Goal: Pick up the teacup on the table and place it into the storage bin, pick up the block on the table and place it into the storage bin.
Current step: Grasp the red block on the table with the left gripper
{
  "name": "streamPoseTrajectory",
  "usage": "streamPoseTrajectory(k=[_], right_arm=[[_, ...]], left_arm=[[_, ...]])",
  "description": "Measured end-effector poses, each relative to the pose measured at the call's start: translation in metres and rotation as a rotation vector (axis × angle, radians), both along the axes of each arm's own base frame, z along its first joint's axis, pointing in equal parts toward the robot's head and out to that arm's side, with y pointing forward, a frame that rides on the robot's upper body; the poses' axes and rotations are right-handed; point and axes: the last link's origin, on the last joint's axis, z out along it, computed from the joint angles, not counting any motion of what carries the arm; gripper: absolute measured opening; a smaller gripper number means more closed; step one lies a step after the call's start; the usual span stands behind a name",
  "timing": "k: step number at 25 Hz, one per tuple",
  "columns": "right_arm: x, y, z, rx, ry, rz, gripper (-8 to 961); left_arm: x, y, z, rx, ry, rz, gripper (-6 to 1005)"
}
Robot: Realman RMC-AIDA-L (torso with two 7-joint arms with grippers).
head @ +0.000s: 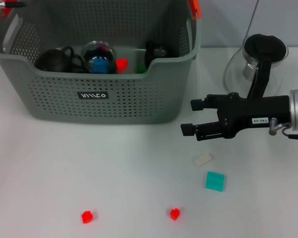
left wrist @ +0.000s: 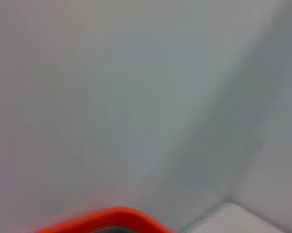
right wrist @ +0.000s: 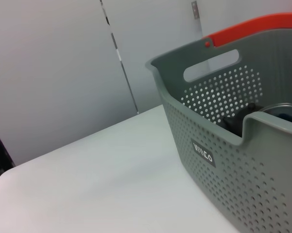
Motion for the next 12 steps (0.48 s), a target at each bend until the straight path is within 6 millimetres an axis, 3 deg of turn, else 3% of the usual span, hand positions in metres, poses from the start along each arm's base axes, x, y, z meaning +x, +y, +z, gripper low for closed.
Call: streamPoseTrajectory(k=[2, 6, 8, 10, 11, 12], right_arm=[[0.000, 0.000, 0.001, -0.001, 0.001, 0.000, 911], [0.001, 0.000, 0.002, 0.000, 0.001, 0.000, 911], [0.001, 0.000, 0.002, 0.000, 0.000, -0.002, 912], [0.001, 0.001, 0.003, 0.001, -0.001, -0.005, 912], [0.001, 0.001, 0.004, 0.001, -0.001, -0.006, 912], [0.001, 0.001, 0.004, 0.002, -0.001, -0.006, 912]], left_arm=[[0.005, -0.023, 0.002, -0.053, 0.000, -0.116, 448], [0.008, -0.102, -0.007, -0.294, 0.103, -0.502, 607], [0.001, -0.134, -0.014, -0.401, 0.197, -0.601, 697], [-0.003, -0.145, -0.017, -0.439, 0.239, -0.615, 786], [-0.013, -0.165, -0.026, -0.496, 0.348, -0.627, 831], [-0.017, -0.171, -0.032, -0.503, 0.405, -0.625, 849]])
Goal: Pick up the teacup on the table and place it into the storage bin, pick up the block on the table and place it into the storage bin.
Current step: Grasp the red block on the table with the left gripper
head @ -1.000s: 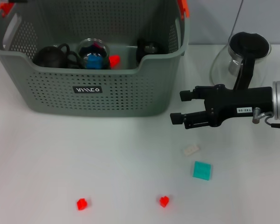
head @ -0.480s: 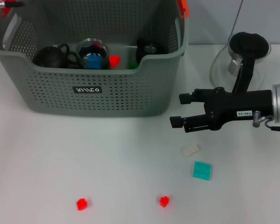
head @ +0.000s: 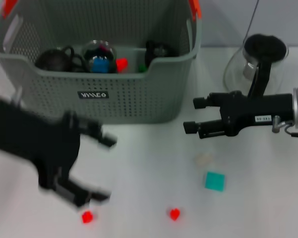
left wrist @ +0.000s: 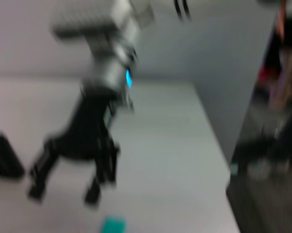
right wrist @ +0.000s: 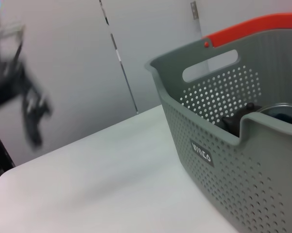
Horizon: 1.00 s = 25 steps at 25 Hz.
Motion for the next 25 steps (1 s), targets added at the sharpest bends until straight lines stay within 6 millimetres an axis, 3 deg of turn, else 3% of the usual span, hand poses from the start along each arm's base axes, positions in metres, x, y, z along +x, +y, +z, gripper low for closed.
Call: streamPoseTrajectory(k=[4, 13, 19, 25], right_arm=[[-0.001, 0.001, 0.000, 0.000, 0.002, 0.001, 911], [-0.006, 0.003, -0.001, 0.000, 0.005, 0.011, 912], [-0.007, 0.003, -0.001, -0.004, 0.002, 0.018, 912], [-0.010, -0.002, -0.003, -0.043, 0.004, 0.048, 911]], left_arm=[[-0.015, -0.015, -0.026, 0.022, 0.167, -0.040, 923], [-0.042, -0.002, -0.069, 0.034, 0.376, -0.014, 920], [-0.054, 0.003, -0.087, 0.021, 0.460, -0.019, 902], [-0.057, 0.007, -0.092, 0.023, 0.480, 0.003, 877]])
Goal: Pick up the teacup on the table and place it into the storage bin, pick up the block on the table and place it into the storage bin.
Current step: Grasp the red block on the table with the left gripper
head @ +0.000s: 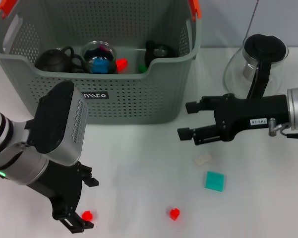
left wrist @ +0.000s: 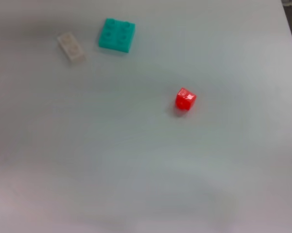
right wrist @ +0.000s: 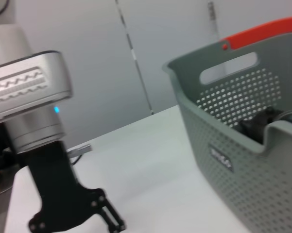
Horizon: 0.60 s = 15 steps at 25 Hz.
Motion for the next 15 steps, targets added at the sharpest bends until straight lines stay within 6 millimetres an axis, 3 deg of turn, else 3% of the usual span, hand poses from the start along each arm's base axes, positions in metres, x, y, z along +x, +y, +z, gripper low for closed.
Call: streamPoseTrajectory(k=[15], right_arm=[[-0.004, 0.000, -0.004, -0.024, -0.014, 0.013, 911]], left_arm=[[-0.010, 0.000, -0.020, 0.008, 0.090, 0.024, 815]])
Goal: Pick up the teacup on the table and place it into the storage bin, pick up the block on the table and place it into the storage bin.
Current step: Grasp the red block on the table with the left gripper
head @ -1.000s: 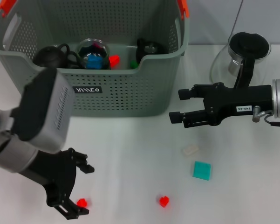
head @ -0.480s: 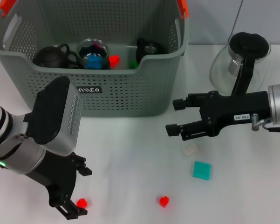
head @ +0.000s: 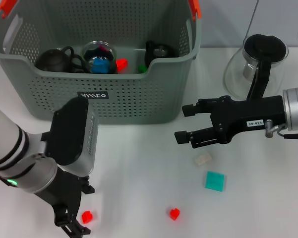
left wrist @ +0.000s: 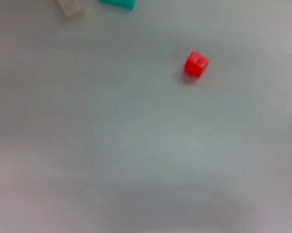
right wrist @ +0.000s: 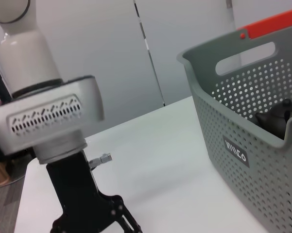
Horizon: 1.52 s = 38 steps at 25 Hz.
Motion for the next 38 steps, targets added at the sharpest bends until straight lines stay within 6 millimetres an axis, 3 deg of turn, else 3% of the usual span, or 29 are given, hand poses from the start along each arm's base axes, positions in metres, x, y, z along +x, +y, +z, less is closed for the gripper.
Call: streamPoseTrajectory(k=[13, 19, 29, 38], right_arm=[[0.000, 0.003, 0.002, 0.017, -0.001, -0.005, 912], [0.001, 0.002, 0.002, 0.021, -0.001, -0.005, 912], [0.003, 0.002, 0.003, 0.026, 0.003, -0.010, 911], [0.003, 0.002, 0.003, 0.028, 0.005, -0.009, 911]], left_arm=[[-0.001, -0.001, -0.007, 0.020, 0.061, 0.048, 761], [0.000, -0.002, -0.010, 0.040, 0.069, 0.064, 524], [0.001, -0.005, -0.015, 0.024, 0.084, 0.059, 504], [0.004, -0.002, -0.016, 0.054, 0.078, 0.086, 335]])
